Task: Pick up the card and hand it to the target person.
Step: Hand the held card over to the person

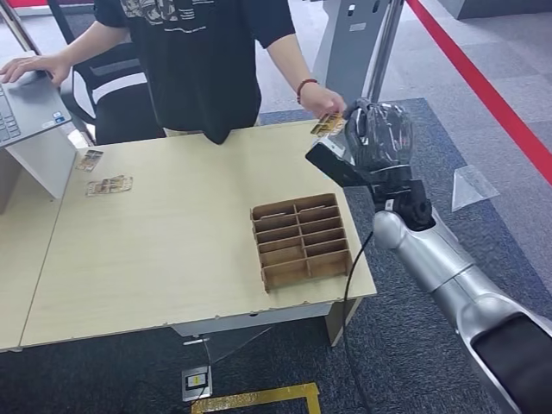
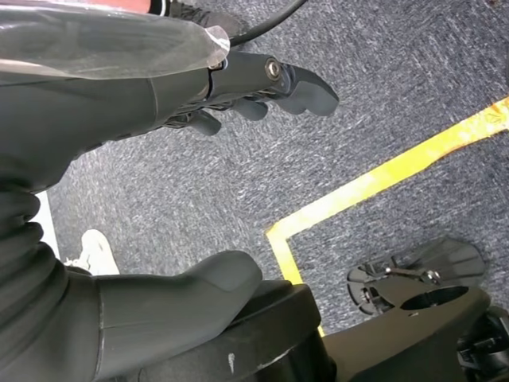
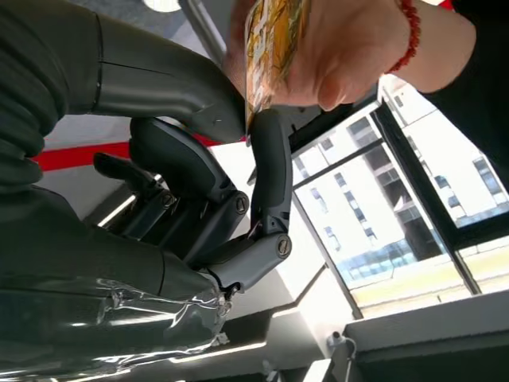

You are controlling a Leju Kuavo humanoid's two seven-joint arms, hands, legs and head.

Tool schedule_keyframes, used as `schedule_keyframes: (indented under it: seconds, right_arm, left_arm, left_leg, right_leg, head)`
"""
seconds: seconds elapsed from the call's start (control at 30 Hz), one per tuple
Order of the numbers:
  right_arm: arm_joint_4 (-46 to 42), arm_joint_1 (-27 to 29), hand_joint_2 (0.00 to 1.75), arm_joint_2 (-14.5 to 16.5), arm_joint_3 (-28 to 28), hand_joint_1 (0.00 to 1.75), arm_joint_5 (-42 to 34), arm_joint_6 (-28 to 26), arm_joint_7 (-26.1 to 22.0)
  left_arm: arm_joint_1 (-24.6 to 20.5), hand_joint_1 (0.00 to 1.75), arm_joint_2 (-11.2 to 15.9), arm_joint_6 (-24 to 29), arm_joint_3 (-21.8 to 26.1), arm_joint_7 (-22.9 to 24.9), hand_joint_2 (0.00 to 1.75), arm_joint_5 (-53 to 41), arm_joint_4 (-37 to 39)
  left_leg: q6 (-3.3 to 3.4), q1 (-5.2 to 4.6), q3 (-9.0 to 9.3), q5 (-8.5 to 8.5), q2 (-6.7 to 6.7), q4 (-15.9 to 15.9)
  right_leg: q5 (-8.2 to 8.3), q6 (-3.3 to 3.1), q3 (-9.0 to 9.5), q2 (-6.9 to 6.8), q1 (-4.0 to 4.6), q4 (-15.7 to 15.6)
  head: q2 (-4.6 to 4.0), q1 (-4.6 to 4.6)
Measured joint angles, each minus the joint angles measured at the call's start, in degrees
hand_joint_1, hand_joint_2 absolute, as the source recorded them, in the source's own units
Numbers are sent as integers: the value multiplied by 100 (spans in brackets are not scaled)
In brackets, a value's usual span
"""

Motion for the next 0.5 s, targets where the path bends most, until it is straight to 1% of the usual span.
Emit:
schedule_keyframes:
  seconds: [0.07,0.3,0.33,0.37,0.43,0.47,0.5]
  right_arm:
    - [701,-207,175,351,150,175,200,-75,55]
    - [1530,-460,175,648,284,174,313,-56,169]
    - [1625,-488,175,672,297,152,317,-57,175]
    - [1707,-512,175,689,309,123,320,-62,178]
    - [1830,-538,175,709,329,39,314,-87,169]
    - [1878,-542,175,716,340,17,306,-108,158]
    - [1924,-544,175,723,350,3,297,-129,141]
  left_arm:
    - [-5,0,2,-1,-3,15,175,-14,0]
    - [-7,0,17,-9,-5,13,175,-39,0]
    - [-8,0,19,-16,-5,12,175,-48,0]
    - [-10,0,21,-25,-5,12,175,-57,0]
    - [-11,0,25,-40,-5,12,175,-66,0]
    - [-11,0,27,-46,-5,13,175,-66,0]
    - [-11,0,29,-50,-5,16,175,-65,0]
  left_leg:
    - [-1,0,1,0,0,0]
    - [-1,-1,1,0,-1,1]
    - [-1,-1,1,0,-1,2]
    - [-1,-1,2,0,-1,2]
    - [-1,-1,2,0,-1,2]
    - [-1,-1,2,0,-1,2]
    - [-1,-1,2,0,-1,2]
  right_leg:
    - [0,0,-1,1,0,1]
    - [0,0,-2,0,0,0]
    - [0,0,-2,0,-1,0]
    - [0,0,-2,0,-1,-1]
    - [0,0,-2,0,-1,-1]
    - [0,0,-2,0,-1,-1]
    - [0,0,-3,0,-1,-1]
  head:
    - [0,-1]
    - [0,-2]
    - [0,-2]
    - [0,-2]
    - [0,-2]
    - [0,-2]
    - [0,-2]
